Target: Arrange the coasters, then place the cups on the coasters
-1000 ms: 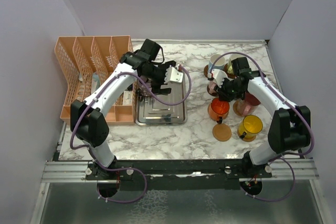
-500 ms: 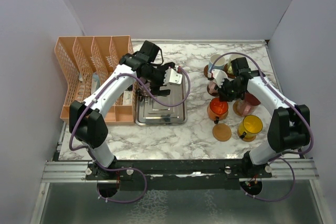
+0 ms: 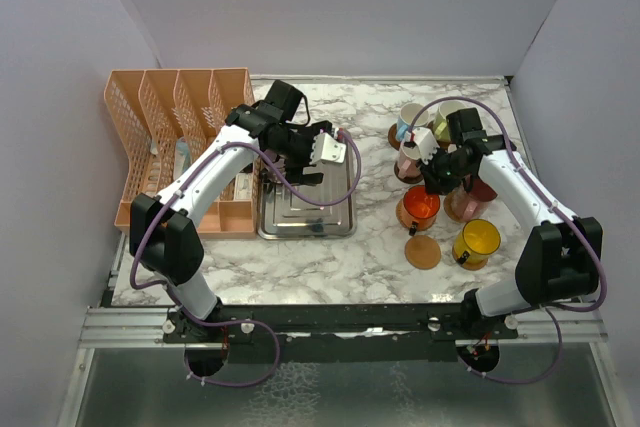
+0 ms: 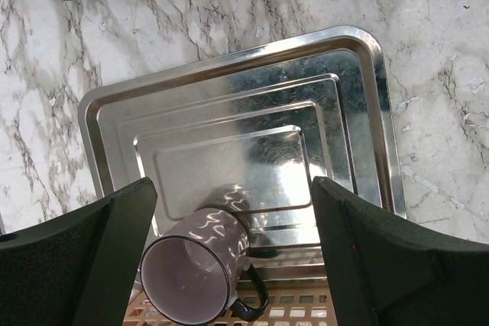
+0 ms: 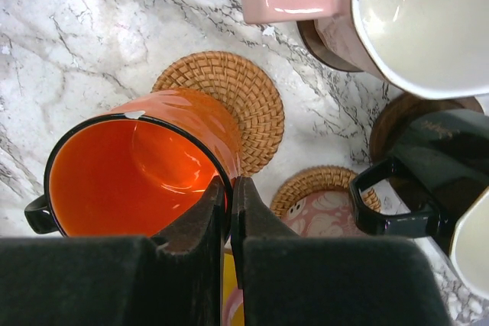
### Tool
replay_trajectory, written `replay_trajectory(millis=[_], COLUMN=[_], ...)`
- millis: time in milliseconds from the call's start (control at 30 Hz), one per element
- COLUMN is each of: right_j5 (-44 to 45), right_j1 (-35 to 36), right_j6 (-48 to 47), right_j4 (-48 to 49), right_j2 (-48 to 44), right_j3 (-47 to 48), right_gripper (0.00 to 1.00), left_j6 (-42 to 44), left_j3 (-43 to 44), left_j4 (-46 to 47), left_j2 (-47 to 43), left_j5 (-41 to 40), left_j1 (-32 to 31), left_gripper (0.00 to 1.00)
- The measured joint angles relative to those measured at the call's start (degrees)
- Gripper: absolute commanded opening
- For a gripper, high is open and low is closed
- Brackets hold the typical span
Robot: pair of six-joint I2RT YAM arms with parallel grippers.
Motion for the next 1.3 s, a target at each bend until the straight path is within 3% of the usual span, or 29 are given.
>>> replay_trajectory(millis=[633,1300], right_j5=[9.4,8.9], right_j1=[-0.8,-2.2], right_j6=[18.8,23.8], right_j4=[6.8,13.5], right_j2=[-4.2,-4.2], right_j3=[-6.1,-8.7], right_gripper=[0.01,0.01], left_j6=[-1.7,-1.9], left_j3=[-0.7,-1.9], left_j4=[1.5,2.3], left_j2=[-0.9,-0.9], left_j5=[-0.7,-0.9], left_j1=[0.0,0.0], left_gripper=[0.86,0.86])
